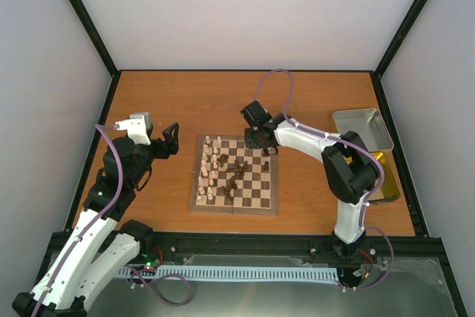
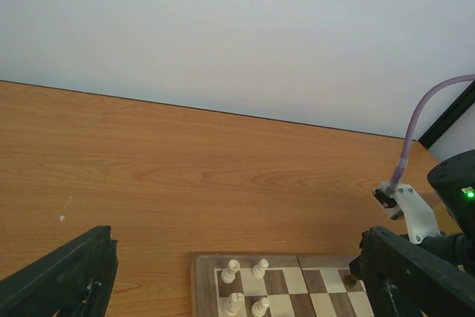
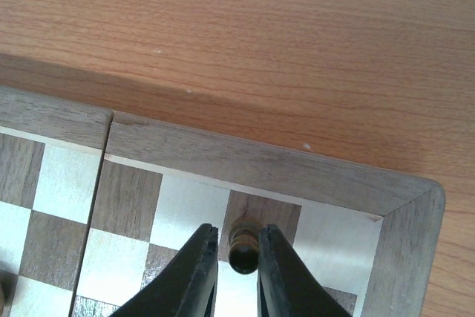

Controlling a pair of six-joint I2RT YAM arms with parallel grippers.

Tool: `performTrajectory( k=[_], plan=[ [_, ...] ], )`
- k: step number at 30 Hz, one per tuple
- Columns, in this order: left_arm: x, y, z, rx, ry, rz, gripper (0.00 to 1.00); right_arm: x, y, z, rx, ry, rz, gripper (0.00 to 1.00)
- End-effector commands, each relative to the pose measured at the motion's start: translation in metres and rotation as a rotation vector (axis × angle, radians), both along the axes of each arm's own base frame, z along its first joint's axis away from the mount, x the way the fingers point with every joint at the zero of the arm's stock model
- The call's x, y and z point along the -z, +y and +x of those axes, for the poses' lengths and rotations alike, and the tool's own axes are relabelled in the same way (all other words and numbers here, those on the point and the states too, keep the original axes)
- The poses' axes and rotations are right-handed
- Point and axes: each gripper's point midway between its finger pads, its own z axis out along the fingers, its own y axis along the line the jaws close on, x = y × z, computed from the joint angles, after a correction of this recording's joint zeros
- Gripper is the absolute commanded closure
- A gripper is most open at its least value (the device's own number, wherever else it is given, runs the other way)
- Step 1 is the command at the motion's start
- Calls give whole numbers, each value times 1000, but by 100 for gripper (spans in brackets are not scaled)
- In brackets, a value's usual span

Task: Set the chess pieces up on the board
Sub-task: Place the chess piece on the chessboard.

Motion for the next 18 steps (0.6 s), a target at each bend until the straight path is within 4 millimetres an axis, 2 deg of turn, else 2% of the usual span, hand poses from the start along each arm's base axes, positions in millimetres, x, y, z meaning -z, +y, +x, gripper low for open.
performTrajectory(
  k=[1,6,12,15,18],
  plan=[
    [-8,0,0,0,-25,-8,10,-5,-3,4,16,-14,3,82],
    [-8,0,0,0,-24,-8,10,-19,-5,4,22,-35,10,74],
    [-9,0,-1,-1,-26,-12,10,-51,-7,2,27,-68,21,66],
    [-9,0,-1,0,-26,-12,10,-63,4,-5,0,-86,45,63],
    [-9,0,-1,0,-27,-12,10,-66,26,-15,-74,-88,54,62]
  ],
)
